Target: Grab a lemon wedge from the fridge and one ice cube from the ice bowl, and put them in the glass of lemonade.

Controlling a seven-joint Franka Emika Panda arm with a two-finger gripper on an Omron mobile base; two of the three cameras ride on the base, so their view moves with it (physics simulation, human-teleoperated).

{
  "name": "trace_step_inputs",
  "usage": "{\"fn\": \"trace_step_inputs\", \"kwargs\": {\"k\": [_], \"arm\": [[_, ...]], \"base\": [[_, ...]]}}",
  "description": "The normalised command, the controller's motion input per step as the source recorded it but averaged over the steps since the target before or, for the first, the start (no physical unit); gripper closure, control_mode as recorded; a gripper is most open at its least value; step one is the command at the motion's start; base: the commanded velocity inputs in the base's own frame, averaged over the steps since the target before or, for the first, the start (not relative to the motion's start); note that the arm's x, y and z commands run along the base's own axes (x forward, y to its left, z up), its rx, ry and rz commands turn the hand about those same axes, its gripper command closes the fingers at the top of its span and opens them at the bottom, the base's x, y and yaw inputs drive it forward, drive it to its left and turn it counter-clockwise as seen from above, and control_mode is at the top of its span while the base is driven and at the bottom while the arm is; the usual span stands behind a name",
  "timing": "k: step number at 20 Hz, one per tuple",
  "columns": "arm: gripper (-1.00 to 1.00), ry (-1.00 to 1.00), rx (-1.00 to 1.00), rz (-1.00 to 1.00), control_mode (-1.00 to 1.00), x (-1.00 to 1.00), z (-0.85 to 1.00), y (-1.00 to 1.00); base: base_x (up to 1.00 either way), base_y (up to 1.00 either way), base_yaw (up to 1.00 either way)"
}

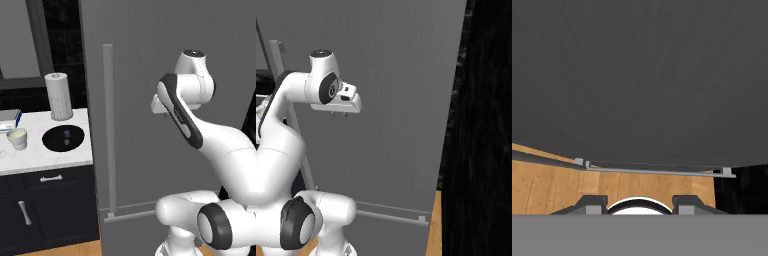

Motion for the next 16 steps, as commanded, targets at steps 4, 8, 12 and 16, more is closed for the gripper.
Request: {"fn": "trace_step_inputs", "kwargs": {"k": [4, 8, 12, 16], "arm": [[-1.00, 0.04, 0.00, 0.00, -1.00, -0.27, -0.03, 0.00], [-1.00, 0.14, 0.00, 0.00, -1.00, -0.76, -0.15, -0.01], [-1.00, 0.10, 0.00, 0.00, 1.00, -0.65, -0.23, 0.04], [-1.00, 0.00, 0.00, 0.00, 1.00, 0.00, 0.00, 0.00]], "base": [[0.00, 0.00, 0.00], [0.00, 0.00, 0.00], [-0.16, 0.06, 0.00], [-0.31, 0.61, -0.03]]}}
